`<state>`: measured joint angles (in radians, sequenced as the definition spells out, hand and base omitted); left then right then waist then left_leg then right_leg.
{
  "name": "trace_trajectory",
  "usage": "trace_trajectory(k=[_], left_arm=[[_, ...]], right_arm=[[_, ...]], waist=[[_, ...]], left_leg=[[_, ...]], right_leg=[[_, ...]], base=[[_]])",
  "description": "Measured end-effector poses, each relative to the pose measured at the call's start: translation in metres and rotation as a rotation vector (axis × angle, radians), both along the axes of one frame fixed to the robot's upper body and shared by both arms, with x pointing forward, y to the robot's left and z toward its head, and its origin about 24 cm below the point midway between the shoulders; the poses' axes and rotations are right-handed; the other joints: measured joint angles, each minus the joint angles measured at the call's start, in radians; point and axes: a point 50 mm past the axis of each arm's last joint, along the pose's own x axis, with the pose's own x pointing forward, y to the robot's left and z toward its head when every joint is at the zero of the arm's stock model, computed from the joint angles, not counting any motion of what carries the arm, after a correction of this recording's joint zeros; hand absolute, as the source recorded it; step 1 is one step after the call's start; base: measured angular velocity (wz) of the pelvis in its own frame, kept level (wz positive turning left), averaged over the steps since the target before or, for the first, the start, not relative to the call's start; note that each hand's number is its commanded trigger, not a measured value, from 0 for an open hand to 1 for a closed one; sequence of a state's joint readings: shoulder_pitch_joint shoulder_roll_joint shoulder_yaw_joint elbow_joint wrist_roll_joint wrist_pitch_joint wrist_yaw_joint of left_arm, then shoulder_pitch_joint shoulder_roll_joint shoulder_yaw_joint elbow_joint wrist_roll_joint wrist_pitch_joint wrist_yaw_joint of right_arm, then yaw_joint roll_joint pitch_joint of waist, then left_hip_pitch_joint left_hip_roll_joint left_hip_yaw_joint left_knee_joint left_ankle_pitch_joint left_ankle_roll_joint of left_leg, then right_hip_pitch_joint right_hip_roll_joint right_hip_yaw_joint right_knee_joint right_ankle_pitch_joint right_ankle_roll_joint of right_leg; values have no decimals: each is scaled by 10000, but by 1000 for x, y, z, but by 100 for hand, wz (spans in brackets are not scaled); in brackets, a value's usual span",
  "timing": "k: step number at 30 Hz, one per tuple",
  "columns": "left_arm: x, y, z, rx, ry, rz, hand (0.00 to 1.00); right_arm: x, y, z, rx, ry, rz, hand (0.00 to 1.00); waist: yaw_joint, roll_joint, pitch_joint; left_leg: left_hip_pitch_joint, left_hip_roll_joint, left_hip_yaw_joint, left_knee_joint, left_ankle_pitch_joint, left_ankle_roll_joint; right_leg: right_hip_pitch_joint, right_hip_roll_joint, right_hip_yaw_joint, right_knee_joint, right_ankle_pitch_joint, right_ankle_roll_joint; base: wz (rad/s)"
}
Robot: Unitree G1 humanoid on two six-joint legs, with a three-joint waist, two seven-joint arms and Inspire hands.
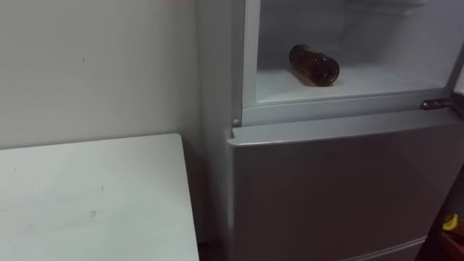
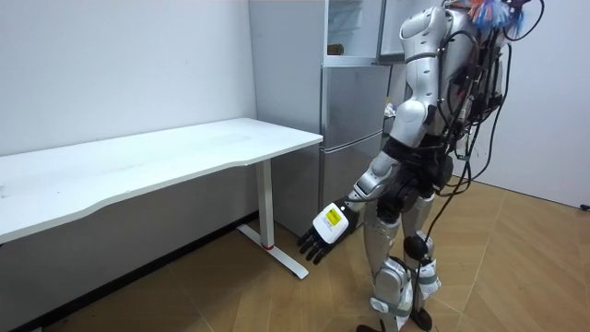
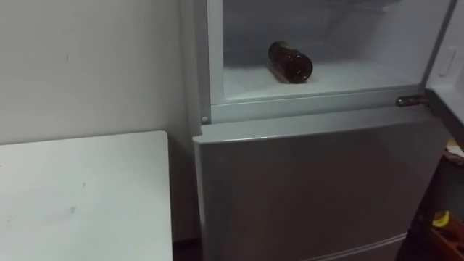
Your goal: Put the bottle in the upper fridge
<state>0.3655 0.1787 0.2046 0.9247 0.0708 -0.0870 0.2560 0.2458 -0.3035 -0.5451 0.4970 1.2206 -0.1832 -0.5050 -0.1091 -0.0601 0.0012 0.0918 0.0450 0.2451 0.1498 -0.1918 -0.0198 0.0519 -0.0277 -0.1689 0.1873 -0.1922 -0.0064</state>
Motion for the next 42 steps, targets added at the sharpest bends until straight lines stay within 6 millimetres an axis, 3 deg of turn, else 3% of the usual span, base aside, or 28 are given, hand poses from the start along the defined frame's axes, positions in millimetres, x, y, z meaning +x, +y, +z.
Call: trace_trajectory(k=[5, 18, 36, 42], left_arm=[[5, 1, 2, 52, -214, -40, 0], [2, 4, 2, -92, -146, 98, 0], [-8, 0, 0, -257, 348, 150, 0], [-8, 0, -1, -279, 326, 157, 0]], right_arm=[[7, -12, 20, -400, -241, -619, 0], [27, -34, 89, -2392, -1487, -1357, 0], [60, -13, 168, -6134, -2006, -859, 0], [61, -11, 173, -6996, -1447, -803, 0]], waist=[[-206, -193, 24], [-246, -237, 7], [-158, -280, -8], [-42, -284, 15]], left_leg=[[-11, -12, 32, -70, -2, 2], [-28, -11, 253, -72, -3, 2], [-194, -34, 41, -13, 0, 10], [-64, -54, 33, -5, -1, 10]], right_leg=[[-49, 1, 25, -14, -13, 11], [-136, 26, 162, 17, 2, 12], [-283, -13, 25, 169, -23, 19], [-159, -39, 38, 178, -84, 27]], base=[[-1], [-4], [2], [0]])
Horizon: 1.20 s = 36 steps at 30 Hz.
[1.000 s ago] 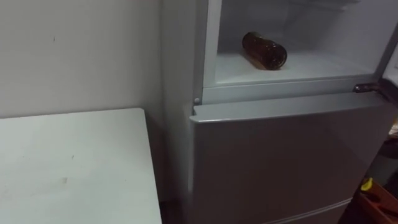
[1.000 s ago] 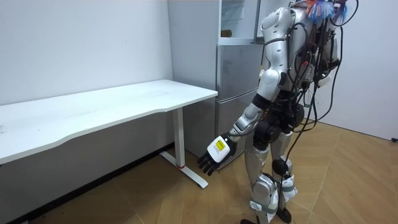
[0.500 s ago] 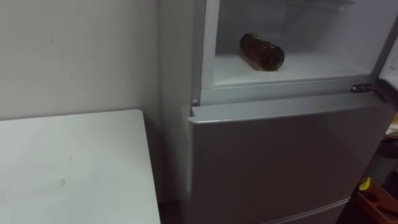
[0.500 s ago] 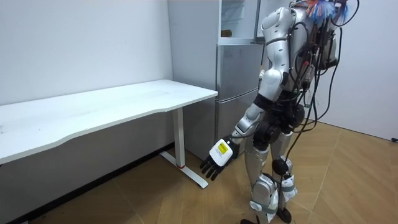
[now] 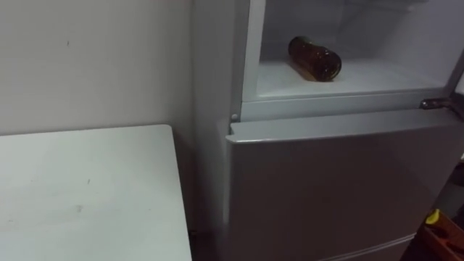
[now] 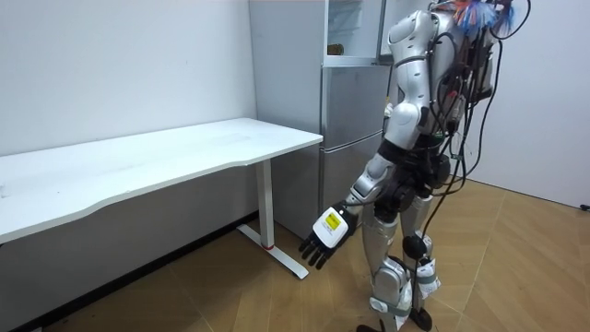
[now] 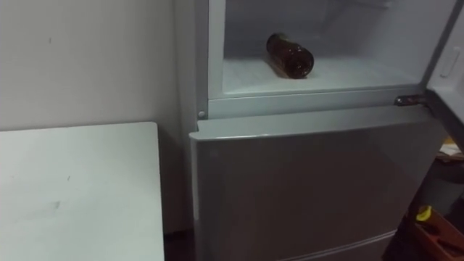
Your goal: Put the bottle in the upper fridge
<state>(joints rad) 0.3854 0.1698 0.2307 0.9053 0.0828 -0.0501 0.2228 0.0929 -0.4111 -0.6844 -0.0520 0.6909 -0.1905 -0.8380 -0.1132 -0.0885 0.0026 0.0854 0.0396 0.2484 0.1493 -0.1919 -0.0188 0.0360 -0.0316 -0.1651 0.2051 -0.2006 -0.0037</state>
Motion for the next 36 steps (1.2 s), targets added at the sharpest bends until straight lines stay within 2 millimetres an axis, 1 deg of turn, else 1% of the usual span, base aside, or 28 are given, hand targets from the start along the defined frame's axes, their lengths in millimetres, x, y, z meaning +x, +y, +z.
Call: trace_trajectory(k=[3, 8, 12, 17, 20, 23, 27, 32, 34, 36], left_arm=[[0, 0, 0, -101, 0, -27, 0], [0, -1, 0, -175, -4, -43, 0], [0, -1, -1, -178, -2, -44, 0], [-1, -1, -1, -180, 31, -37, 0], [-1, -1, -1, -106, 127, -246, 0], [-1, -1, -1, -87, 210, -338, 0], [-6, -1, -1, -64, 372, -402, 0], [-8, -1, -2, -101, 500, -386, 0], [-9, -2, -2, -104, 533, -431, 0], [-8, -2, -2, -96, 573, -515, 0]], right_arm=[[0, 0, 1, -193, 166, -6, 0], [4, 3, 2, -420, 354, 281, 0], [8, 10, 6, -875, 580, 521, 0], [10, 11, 7, -1000, 706, 778, 0], [11, 11, 9, -1328, 949, 820, 0], [11, 13, 13, -2018, 1364, 757, 0], [14, 17, 16, -2511, 1791, 983, 0], [21, 29, 21, -3277, 2155, 1641, 0], [24, 32, 23, -3454, 2107, 1930, 0], [25, 40, 36, -3936, 1599, 2236, 0]], waist=[[81, 3, 2], [75, 7, 7], [71, 7, 7], [89, -19, 12], [85, -23, 12], [110, -25, 11], [106, -28, 11], [124, -35, 8], [185, -73, 1], [213, -158, 2]], left_leg=[[37, 1, -10, 4, 0, 0], [33, 5, -59, -13, -1, 0], [26, 6, -59, -36, -2, 0], [-28, 0, -59, -34, -1, 1], [-21, -1, -56, -28, -1, 0], [-18, 0, -54, -6, -1, 0], [-14, 1, -52, 16, -1, 0], [18, 7, -43, 39, -1, 0], [33, 7, -44, 38, -1, 0], [76, 11, -24, 38, -1, -1]], right_leg=[[-2, -3, 10, 13, -25, -4], [-29, 5, 5, 43, -37, -5], [-79, 10, 31, 98, -36, -7], [-150, 11, 83, 171, -33, -11], [-159, 13, 96, 160, -34, -11], [-158, 13, 95, 148, -35, -11], [-172, -6, 71, 158, -52, -21], [-142, -6, 63, 177, -54, -25], [-140, -8, 67, 190, -57, -30], [-98, -1, 81, 179, -64, -38]], base=[[0], [0], [-2], [-1], [-1], [0], [0], [0], [0], [-2]])
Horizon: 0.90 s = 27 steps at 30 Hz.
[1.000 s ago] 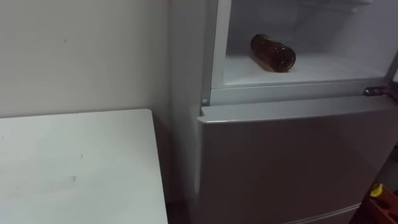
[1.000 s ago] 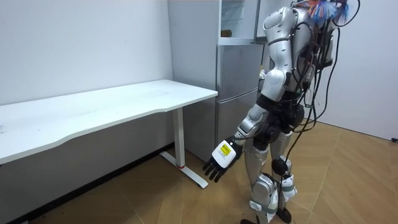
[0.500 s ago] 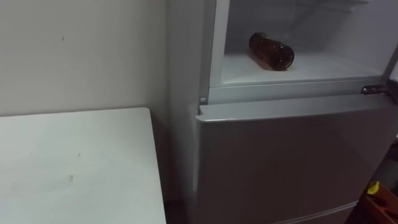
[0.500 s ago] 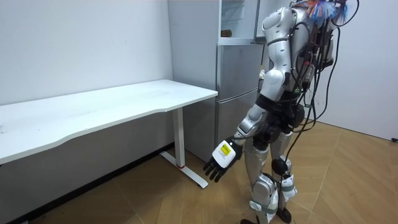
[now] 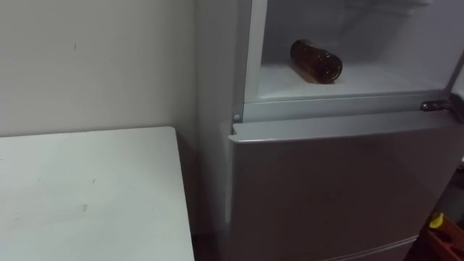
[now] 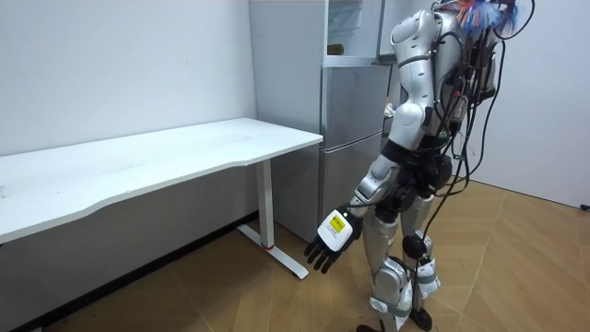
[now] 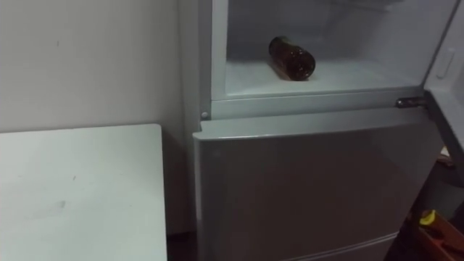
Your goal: Put the bottle in the upper fridge
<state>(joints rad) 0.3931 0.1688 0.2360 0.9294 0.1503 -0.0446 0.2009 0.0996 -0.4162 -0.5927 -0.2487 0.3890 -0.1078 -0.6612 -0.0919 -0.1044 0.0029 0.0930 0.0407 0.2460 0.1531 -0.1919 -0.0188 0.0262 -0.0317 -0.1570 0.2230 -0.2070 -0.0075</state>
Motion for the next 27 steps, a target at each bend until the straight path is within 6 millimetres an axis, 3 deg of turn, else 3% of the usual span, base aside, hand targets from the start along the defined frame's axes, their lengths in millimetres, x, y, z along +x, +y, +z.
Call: trace_trajectory(k=[3, 7, 17, 21, 27], left_arm=[[2, 0, 0, 21, 51, -230, 0], [0, -2, -4, -197, 311, -281, 0], [0, -2, -4, -163, 466, -554, 0], [0, -2, -4, -164, 532, -600, 0], [-1, -3, -5, -182, 544, -590, 0]], right_arm=[[2, 8, 14, -674, -385, 648, 0], [8, 14, 11, -853, -75, 1392, 0], [21, 28, 7, -1460, 571, 3199, 0], [25, 34, 6, -1597, 721, 3776, 0], [30, 45, 7, -1551, 594, 4779, 0]], waist=[[115, -148, 41], [170, -157, 30], [451, 213, -32], [620, 338, -22], [747, 331, -22]], left_leg=[[61, 8, 22, 7, -3, -3], [30, 23, 31, -14, -21, 17], [-21, 19, -39, -12, -51, 39], [22, 15, -39, -6, -50, 39], [46, 11, -58, 15, -50, 39]], right_leg=[[121, 11, -4, -71, 3, -1], [128, 38, 4, -178, 115, 9], [175, 25, -93, -180, 146, 19], [270, 20, -96, -208, 144, 20], [279, 0, -145, -201, 139, 21]], base=[[0], [0], [2], [0], [1]])
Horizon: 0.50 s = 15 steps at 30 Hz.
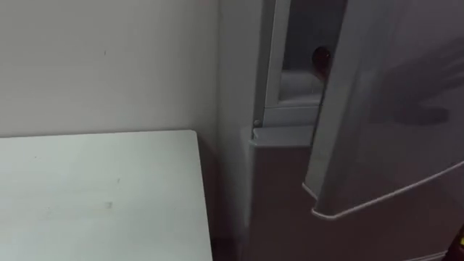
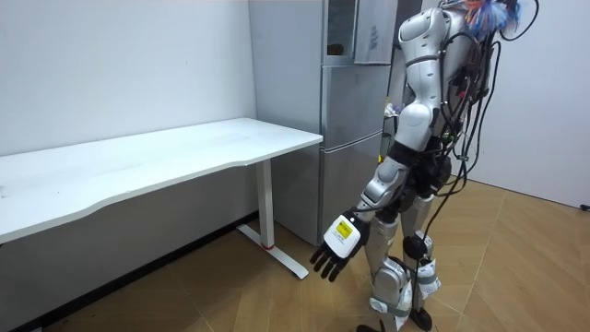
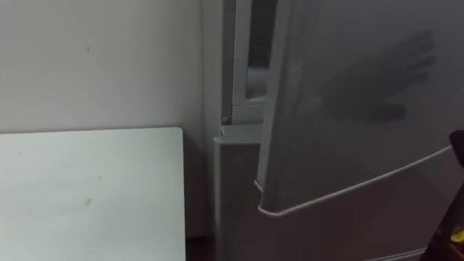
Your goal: Put the bottle in the upper fridge
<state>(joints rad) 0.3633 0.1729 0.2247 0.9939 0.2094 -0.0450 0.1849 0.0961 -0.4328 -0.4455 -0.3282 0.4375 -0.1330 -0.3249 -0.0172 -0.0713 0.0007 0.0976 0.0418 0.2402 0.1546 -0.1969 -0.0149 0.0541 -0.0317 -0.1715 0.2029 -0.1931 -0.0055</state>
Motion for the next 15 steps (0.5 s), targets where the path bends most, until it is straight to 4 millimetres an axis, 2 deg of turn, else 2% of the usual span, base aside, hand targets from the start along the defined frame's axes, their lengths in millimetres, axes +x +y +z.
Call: trace_trajectory(k=[5, 8, 15], left_arm=[[-2, 0, 0, -16, 68, 39, 0], [-3, -1, -1, -25, 86, 44, 0], [-1, -1, -1, 26, 151, -234, 0]], right_arm=[[3, 5, -2, 184, 73, 540, 0], [4, 6, -3, 154, 100, 629, 0], [5, 8, -3, 6, 191, 917, 0]], waist=[[24, -119, 4], [29, -148, 40], [143, -99, 0]], left_leg=[[3, 0, -60, 62, -3, 3], [2, 1, -127, 63, -5, 4], [-5, -2, -220, 66, -5, 3]], right_leg=[[52, -11, -74, -9, 0, 0], [136, -11, -138, -18, 1, 0], [144, -9, -164, -14, 1, -1]], base=[[4], [7], [1]])
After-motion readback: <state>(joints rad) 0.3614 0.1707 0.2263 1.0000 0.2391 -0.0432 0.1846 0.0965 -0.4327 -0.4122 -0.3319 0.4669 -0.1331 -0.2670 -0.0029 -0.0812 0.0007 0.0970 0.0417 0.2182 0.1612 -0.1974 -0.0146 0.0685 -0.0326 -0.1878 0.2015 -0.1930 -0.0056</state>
